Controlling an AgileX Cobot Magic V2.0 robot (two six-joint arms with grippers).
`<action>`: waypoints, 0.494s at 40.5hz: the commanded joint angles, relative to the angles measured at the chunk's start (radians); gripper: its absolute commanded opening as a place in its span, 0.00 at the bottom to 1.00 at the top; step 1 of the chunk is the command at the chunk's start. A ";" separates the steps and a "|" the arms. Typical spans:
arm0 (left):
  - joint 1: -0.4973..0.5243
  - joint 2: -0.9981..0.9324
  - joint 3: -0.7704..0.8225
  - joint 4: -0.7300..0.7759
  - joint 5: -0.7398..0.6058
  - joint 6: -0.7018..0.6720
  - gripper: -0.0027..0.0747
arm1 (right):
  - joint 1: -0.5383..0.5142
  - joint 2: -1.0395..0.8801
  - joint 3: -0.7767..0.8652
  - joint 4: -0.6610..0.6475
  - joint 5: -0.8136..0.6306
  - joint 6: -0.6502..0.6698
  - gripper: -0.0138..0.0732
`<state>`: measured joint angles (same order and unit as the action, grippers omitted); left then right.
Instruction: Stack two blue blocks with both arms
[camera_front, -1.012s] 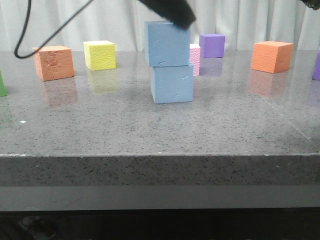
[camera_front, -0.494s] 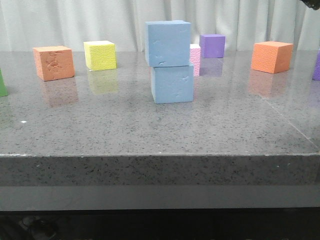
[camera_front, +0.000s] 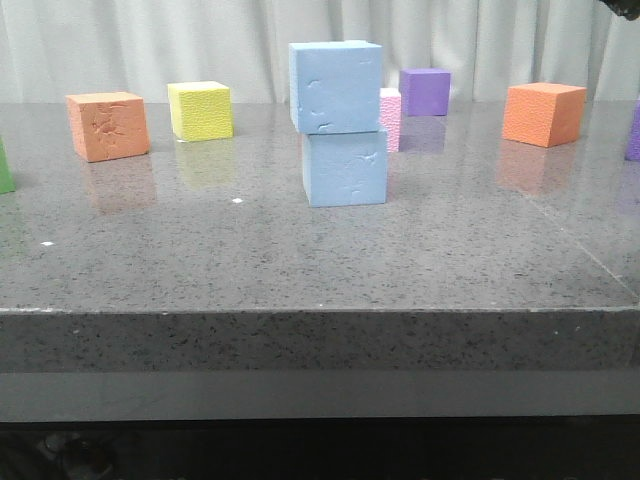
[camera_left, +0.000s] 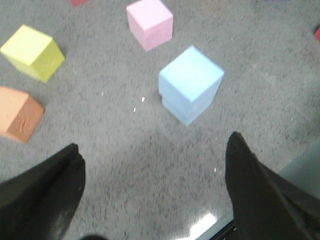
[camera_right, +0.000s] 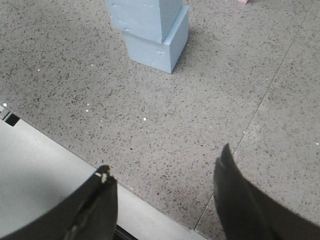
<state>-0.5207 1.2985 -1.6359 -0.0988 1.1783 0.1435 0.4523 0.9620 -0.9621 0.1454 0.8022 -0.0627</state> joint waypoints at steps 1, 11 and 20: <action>0.002 -0.130 0.121 0.003 -0.112 -0.035 0.75 | -0.001 -0.008 -0.023 0.008 -0.049 -0.007 0.66; 0.002 -0.339 0.446 0.009 -0.208 -0.101 0.75 | -0.001 -0.008 -0.023 0.008 -0.049 -0.007 0.66; 0.002 -0.458 0.631 0.016 -0.234 -0.144 0.75 | -0.001 -0.008 -0.023 0.008 -0.049 -0.007 0.66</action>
<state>-0.5207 0.8790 -1.0289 -0.0853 1.0173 0.0203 0.4523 0.9620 -0.9621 0.1454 0.8022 -0.0627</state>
